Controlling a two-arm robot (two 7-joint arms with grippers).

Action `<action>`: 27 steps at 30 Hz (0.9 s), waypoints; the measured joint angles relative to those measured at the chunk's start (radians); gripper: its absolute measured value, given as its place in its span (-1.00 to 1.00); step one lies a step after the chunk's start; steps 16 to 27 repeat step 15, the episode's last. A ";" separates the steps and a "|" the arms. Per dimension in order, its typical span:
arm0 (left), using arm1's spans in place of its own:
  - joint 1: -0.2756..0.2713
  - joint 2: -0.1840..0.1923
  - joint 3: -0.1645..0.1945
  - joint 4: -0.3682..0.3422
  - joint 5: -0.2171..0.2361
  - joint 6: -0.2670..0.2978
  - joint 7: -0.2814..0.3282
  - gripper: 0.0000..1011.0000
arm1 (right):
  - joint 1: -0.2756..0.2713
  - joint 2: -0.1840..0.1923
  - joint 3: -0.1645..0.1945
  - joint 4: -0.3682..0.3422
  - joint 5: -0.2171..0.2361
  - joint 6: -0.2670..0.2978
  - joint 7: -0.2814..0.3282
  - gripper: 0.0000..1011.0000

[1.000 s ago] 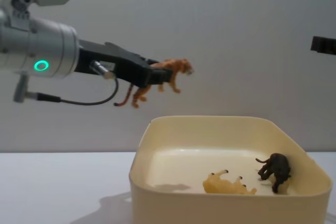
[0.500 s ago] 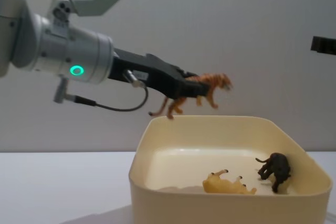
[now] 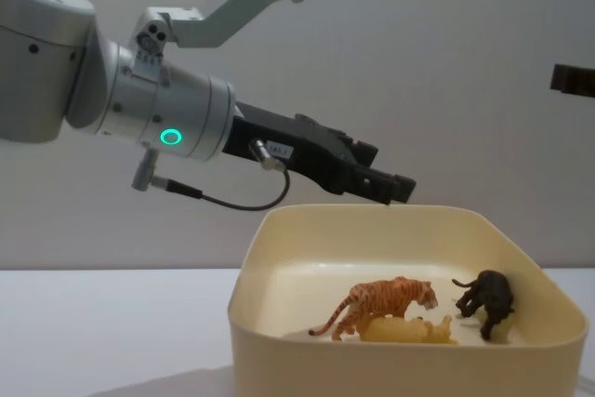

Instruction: Pick up the toy alternately with two hands and place it into the central storage box.

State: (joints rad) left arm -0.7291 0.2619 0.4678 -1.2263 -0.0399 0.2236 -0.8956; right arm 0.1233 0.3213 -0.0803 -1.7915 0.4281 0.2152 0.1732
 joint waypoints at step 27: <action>-0.026 -0.019 0.009 0.048 0.012 -0.018 -0.036 0.98 | 0.000 0.000 0.000 0.000 0.000 0.000 0.000 0.98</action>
